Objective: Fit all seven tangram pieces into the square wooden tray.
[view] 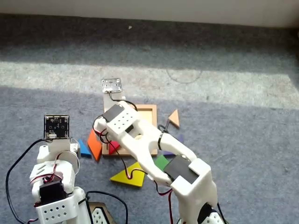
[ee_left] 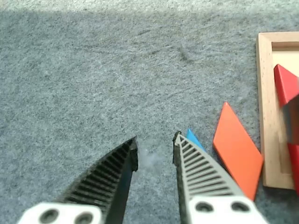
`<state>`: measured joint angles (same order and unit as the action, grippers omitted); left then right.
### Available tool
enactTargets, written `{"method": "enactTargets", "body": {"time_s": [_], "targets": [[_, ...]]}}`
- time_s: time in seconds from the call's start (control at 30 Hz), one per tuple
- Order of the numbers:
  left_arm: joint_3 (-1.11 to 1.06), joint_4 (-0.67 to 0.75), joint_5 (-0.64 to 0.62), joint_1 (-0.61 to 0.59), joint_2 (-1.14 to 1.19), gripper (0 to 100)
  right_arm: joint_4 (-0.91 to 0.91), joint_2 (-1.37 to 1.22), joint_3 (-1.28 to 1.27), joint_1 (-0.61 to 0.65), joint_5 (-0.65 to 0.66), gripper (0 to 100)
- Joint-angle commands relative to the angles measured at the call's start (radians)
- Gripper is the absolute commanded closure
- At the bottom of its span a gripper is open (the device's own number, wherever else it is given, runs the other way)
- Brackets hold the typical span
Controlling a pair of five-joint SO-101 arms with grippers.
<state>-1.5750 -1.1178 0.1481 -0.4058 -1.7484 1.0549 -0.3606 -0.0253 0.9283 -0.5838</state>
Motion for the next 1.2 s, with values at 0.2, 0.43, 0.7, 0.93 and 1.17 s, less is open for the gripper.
{"method": "enactTargets", "body": {"time_s": [0.2, 0.43, 0.7, 0.93, 1.17], "targets": [[0.002, 0.020, 0.009, -0.008, -0.012, 85, 0.036, 0.028, 0.053, 0.013, -0.005, 62.3], [0.002, 0.020, 0.009, -0.008, -0.012, 85, 0.163, 0.047, 0.093, 0.001, -0.002, 62.3], [0.002, 0.020, 0.009, -0.008, -0.012, 85, 0.292, 0.151, 0.117, -0.004, 0.091, 62.3], [0.002, 0.020, 0.009, -0.008, -0.012, 85, 0.401, 0.170, 0.113, -0.076, 0.236, 68.1], [0.002, 0.020, 0.009, -0.007, -0.012, 85, 0.317, 0.170, -0.045, -0.097, 0.410, 83.1]]}}
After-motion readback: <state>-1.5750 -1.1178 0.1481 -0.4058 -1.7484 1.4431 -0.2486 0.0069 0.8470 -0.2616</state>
